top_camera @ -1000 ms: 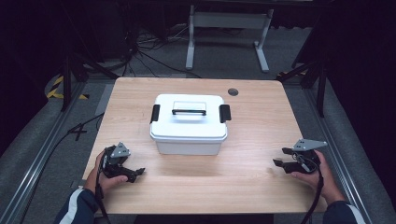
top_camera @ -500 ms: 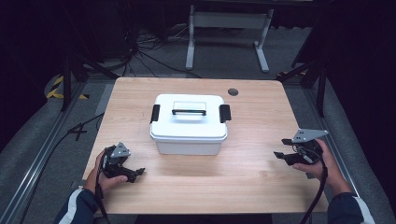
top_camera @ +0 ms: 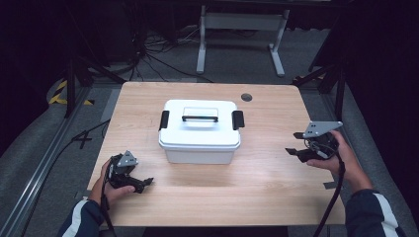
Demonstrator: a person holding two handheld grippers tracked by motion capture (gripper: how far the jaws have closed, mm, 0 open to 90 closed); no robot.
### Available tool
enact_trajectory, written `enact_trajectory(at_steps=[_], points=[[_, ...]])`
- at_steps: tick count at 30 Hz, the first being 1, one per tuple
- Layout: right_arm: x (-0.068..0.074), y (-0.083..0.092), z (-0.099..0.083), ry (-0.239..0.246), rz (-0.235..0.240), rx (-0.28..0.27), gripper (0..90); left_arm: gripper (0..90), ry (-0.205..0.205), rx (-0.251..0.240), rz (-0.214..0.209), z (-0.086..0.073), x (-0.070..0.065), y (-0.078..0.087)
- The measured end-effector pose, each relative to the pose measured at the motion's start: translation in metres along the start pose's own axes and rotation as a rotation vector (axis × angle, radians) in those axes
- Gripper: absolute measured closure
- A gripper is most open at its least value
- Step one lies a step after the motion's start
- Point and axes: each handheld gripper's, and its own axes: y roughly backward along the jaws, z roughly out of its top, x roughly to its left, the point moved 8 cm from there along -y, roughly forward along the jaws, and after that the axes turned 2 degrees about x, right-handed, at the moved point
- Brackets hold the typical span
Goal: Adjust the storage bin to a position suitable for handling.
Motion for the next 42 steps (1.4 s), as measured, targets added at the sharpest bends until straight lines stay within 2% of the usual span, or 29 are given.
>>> enact_trajectory(at_steps=[2, 11, 21, 33, 36, 42], points=[[0.0, 0.001, 0.003, 0.002, -0.001, 0.006, 38.2, 0.3, 0.0, 0.0, -0.001, 0.0, 0.0, 0.0], [-0.003, 0.005, 0.036, 0.063, -0.003, 0.008, 37.9, 0.3, 0.007, 0.0, 0.001, 0.0, 0.0, 0.0], [0.001, 0.005, 0.073, 0.128, 0.003, 0.004, 38.0, 0.3, 0.005, -0.002, 0.002, 0.0, 0.0, 0.0], [0.014, -0.009, 0.109, 0.196, 0.026, 0.005, 38.5, 0.3, -0.002, -0.002, 0.007, 0.0, 0.0, 0.0], [0.016, -0.012, 0.115, 0.203, 0.02, 0.011, 38.6, 0.3, 0.008, 0.001, 0.001, 0.0, -0.001, 0.0], [0.023, -0.021, 0.127, 0.217, 0.046, 0.016, 38.7, 0.3, 0.008, 0.001, 0.001, 0.0, -0.001, 0.0]])
